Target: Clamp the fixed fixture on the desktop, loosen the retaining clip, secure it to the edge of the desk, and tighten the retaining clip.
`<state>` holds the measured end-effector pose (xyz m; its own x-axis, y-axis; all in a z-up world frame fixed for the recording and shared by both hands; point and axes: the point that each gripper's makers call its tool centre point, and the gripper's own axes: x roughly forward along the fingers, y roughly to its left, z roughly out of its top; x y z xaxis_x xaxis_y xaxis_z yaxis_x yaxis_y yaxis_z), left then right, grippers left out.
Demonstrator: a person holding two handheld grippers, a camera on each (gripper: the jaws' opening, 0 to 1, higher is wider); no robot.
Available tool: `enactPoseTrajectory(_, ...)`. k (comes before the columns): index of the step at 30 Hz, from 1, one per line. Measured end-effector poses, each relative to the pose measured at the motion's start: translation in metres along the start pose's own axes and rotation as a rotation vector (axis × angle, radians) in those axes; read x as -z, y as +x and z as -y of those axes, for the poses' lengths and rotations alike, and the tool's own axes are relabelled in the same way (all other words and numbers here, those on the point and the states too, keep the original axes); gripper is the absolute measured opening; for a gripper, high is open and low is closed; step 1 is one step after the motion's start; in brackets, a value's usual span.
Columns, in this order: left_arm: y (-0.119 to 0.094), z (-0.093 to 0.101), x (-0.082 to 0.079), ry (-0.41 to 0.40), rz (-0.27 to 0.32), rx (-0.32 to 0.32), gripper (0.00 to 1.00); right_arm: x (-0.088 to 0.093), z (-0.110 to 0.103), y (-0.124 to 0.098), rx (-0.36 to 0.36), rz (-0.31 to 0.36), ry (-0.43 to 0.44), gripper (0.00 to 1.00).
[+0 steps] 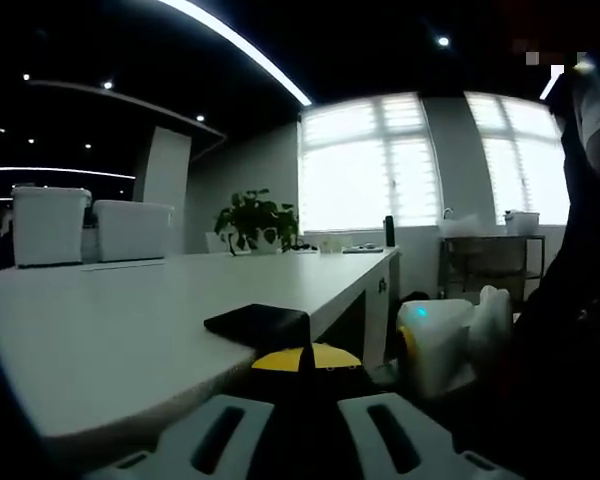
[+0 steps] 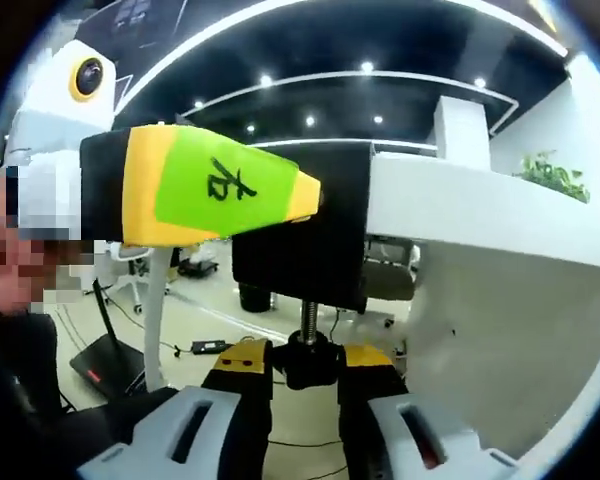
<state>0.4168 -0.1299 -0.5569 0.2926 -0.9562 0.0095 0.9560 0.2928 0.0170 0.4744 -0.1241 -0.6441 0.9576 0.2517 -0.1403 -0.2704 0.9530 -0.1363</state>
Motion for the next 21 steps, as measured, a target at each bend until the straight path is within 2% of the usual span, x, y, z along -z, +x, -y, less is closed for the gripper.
enactPoseTrajectory(3,0.0,0.0,0.0,-0.001,-0.004,0.003,0.02,-0.001,-0.001,-0.003,-0.093,0.016,-0.048,0.22)
enactPoseTrajectory(10,0.003,0.003,0.002,0.009,-0.024,0.002,0.02,-0.001,-0.007,-0.001,-0.384,0.037,-0.036,0.22)
enactPoseTrajectory(13,0.003,0.003,0.004,0.014,-0.036,-0.003,0.02,-0.001,-0.007,0.0,-0.417,0.048,-0.066,0.22)
enactPoseTrajectory(17,0.003,0.003,0.004,0.011,-0.04,-0.004,0.02,-0.001,-0.011,0.0,-0.507,0.059,-0.069,0.22)
enactPoseTrajectory(19,0.003,0.004,0.01,0.006,-0.074,0.003,0.02,-0.001,-0.01,0.0,-0.539,0.069,-0.062,0.22)
enactPoseTrajectory(21,0.004,0.004,0.01,0.0,-0.071,0.001,0.02,-0.001,-0.009,0.0,-0.538,0.078,-0.075,0.22)
